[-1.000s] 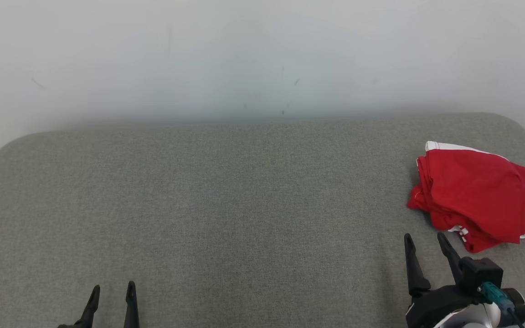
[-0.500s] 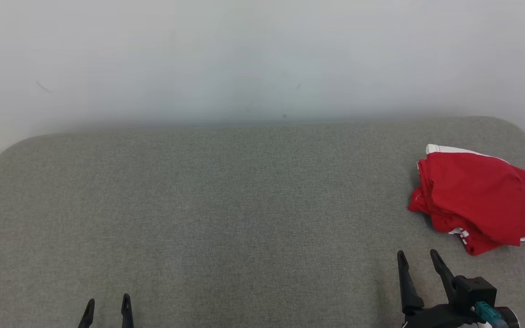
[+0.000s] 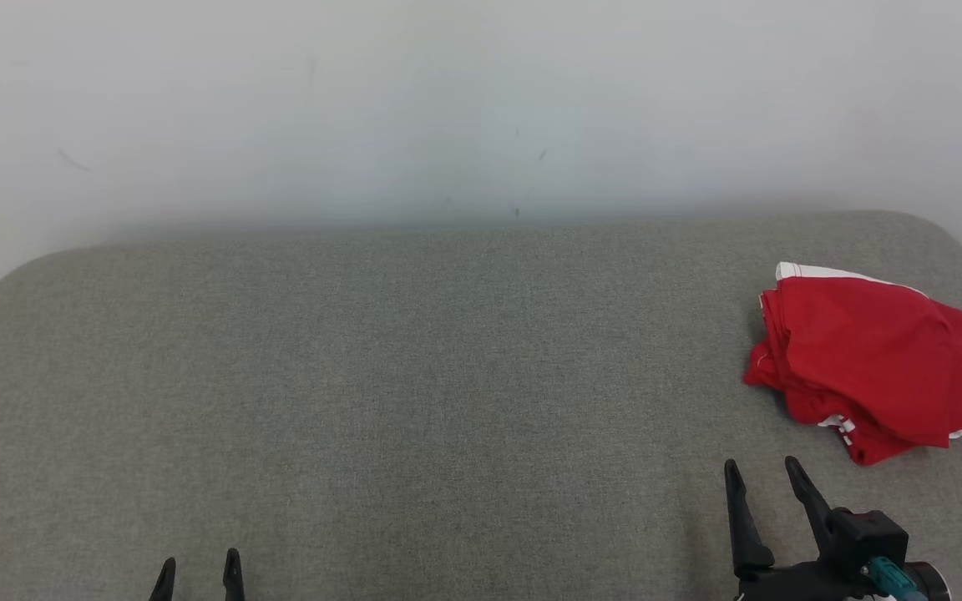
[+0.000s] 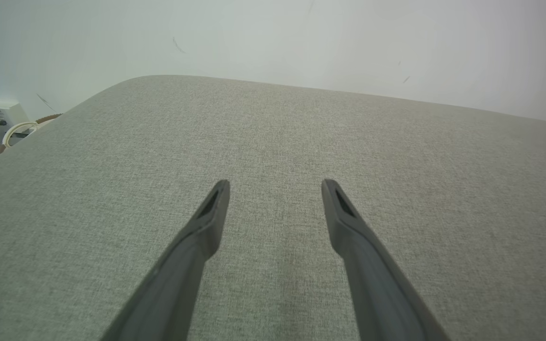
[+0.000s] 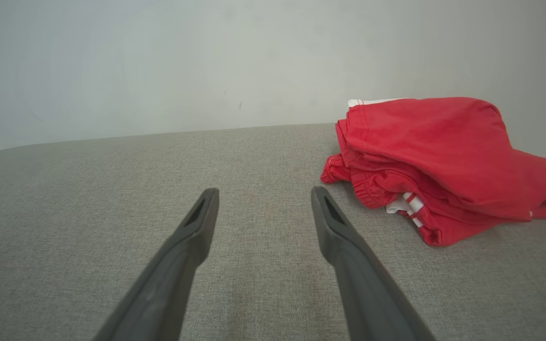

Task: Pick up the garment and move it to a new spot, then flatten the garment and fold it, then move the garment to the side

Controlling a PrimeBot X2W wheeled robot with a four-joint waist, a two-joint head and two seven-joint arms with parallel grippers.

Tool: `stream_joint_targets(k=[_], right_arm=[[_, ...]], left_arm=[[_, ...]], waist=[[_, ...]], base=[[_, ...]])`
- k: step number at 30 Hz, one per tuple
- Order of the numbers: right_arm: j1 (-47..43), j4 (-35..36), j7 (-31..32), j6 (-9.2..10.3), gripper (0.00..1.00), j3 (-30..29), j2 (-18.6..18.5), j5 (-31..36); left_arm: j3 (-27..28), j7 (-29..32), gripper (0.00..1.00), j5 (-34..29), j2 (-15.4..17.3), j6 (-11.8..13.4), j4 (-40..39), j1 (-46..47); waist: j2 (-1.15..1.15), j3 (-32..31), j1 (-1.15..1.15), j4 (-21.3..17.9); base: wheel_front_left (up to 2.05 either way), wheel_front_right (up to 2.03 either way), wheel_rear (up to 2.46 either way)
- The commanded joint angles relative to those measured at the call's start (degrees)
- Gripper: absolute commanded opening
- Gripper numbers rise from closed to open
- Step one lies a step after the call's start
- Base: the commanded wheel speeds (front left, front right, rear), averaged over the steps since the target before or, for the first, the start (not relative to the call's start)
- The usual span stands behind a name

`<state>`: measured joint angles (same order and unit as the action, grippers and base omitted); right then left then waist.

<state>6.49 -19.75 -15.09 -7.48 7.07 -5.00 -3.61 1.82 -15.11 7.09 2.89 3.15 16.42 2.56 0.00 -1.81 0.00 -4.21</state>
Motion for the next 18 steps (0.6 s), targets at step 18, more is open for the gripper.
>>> stream_joint_targets(k=[18], right_arm=[[-0.81,-0.7,0.0,-0.01,1.0,0.34,-0.06,0.47]], left_arm=[[-0.21,-0.01,1.0,-1.22,0.04,0.51,0.82,0.12]], waist=[[0.0,0.29,0.0,-0.01]], base=[[0.0,0.0,0.0]])
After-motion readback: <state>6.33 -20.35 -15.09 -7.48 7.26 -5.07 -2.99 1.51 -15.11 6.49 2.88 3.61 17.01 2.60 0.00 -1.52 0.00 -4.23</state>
